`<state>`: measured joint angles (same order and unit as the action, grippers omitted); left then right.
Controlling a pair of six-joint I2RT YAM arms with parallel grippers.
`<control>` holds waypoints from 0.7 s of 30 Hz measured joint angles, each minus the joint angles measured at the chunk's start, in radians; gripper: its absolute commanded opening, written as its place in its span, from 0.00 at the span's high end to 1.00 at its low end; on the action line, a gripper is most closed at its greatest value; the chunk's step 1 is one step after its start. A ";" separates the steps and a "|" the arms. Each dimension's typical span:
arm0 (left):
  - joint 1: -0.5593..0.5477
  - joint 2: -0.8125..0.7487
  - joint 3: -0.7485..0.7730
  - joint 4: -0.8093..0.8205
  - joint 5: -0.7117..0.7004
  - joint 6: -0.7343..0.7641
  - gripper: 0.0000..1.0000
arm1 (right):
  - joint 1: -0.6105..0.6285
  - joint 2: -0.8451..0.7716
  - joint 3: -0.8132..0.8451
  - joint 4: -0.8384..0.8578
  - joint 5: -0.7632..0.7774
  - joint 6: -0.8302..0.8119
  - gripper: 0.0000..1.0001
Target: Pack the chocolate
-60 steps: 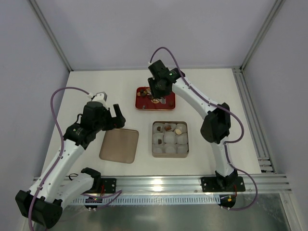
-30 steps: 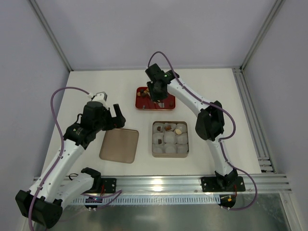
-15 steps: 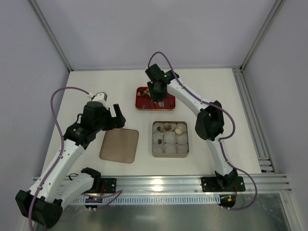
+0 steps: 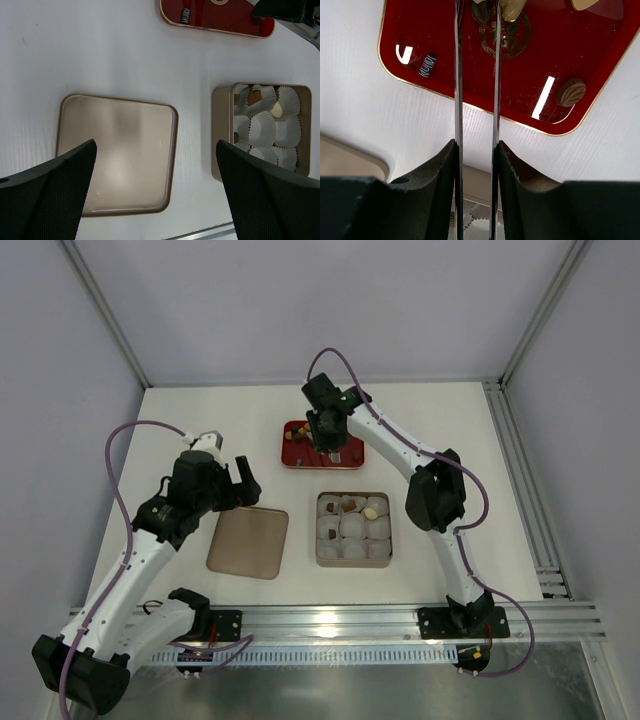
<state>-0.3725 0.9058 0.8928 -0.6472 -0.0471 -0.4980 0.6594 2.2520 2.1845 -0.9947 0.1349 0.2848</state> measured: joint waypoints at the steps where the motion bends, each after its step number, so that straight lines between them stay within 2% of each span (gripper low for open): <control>1: 0.000 0.000 0.000 0.000 0.000 0.000 0.00 | 0.000 -0.001 -0.003 0.000 0.000 0.001 0.62; 21: 0.000 0.000 0.000 0.000 0.000 0.000 0.00 | 0.000 -0.147 -0.152 0.053 -0.003 0.007 0.63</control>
<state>-0.3725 0.9054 0.8928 -0.6472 -0.0471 -0.4980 0.6594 2.1048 2.0323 -0.9413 0.1322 0.2920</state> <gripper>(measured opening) 0.996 0.380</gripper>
